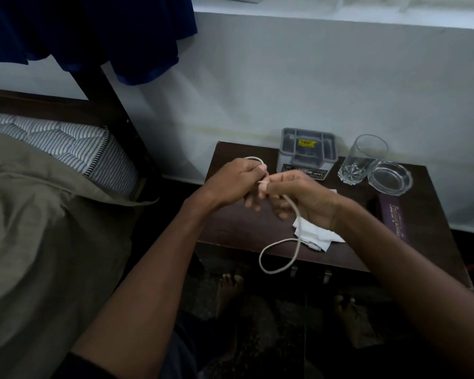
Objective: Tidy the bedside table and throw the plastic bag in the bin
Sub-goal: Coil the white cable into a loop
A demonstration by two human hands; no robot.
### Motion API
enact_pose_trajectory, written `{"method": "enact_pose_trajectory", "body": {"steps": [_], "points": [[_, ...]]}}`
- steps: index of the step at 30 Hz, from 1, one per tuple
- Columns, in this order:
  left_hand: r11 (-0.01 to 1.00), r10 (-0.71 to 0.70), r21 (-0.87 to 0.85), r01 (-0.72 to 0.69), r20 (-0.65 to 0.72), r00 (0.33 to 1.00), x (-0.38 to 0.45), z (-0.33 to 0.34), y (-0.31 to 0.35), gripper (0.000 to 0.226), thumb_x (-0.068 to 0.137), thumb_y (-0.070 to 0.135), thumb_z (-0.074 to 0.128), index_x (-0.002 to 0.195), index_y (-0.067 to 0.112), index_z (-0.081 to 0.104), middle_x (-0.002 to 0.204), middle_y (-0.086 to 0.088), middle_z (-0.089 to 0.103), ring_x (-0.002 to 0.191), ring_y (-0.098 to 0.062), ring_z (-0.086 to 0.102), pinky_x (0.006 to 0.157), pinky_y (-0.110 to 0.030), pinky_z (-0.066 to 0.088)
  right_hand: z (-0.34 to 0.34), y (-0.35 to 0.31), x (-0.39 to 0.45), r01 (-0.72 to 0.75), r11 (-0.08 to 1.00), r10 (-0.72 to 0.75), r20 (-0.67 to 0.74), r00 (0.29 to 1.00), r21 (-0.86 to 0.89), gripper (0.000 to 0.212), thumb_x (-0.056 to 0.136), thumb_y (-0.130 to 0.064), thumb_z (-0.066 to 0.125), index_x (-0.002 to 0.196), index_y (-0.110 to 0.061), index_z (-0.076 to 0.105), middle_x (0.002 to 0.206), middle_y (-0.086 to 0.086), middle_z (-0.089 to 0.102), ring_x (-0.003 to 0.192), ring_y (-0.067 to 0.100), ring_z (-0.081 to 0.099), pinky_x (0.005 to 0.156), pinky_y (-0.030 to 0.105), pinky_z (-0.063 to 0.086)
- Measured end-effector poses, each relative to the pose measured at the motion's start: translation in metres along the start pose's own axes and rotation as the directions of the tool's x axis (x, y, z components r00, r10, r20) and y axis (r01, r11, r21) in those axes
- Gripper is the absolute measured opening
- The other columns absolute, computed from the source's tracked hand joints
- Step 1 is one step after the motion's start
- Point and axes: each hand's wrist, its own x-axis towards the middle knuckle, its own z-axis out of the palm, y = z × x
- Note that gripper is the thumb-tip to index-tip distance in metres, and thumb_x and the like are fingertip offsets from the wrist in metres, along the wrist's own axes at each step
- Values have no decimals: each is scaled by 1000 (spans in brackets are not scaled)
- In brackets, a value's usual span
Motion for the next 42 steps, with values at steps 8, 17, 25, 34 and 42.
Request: {"method": "enact_pose_trajectory", "body": {"steps": [8,17,25,34,42], "points": [[776,-55,-504,381,546,836,-11,-6,16,35,111,19,34,81,16,53,39,6,33,59,-34,45,112,-55,51,-39,0,0,-11,994,-11,-198,980,-110,37,74,-47,86,74,-15,67,54,-1,45,42,6,35,42,19,28],[-138,379,-973,186,121,917,-14,-25,13,10,102,14,36,94,17,43,47,11,32,47,-5,45,129,-62,15,-20,10,6,-112,992,114,-32,993,62,42,111,-41,46,80,-16,60,64,-1,37,51,11,38,55,26,40],[768,-70,-623,-147,-310,948,11,-1,18,37,115,29,30,87,19,50,64,-1,70,86,-20,76,87,-25,53,0,6,-4,-184,972,190,31,981,-148,36,107,-33,58,79,-11,61,53,-1,34,38,7,28,38,17,29],[971,-70,227,72,-16,997,13,23,5,44,112,32,40,91,13,73,82,9,76,81,-4,63,81,-32,44,-56,-11,-18,-14,917,-63,-180,982,-399,28,105,-25,65,93,-1,75,56,-6,37,50,9,24,48,21,20],[496,92,-761,418,524,847,4,13,28,42,112,27,30,73,19,44,76,-17,71,102,-34,71,118,-63,39,-66,-2,-11,129,904,-279,-333,901,-409,21,106,-27,64,91,-14,71,83,4,65,71,13,51,63,25,41]]}}
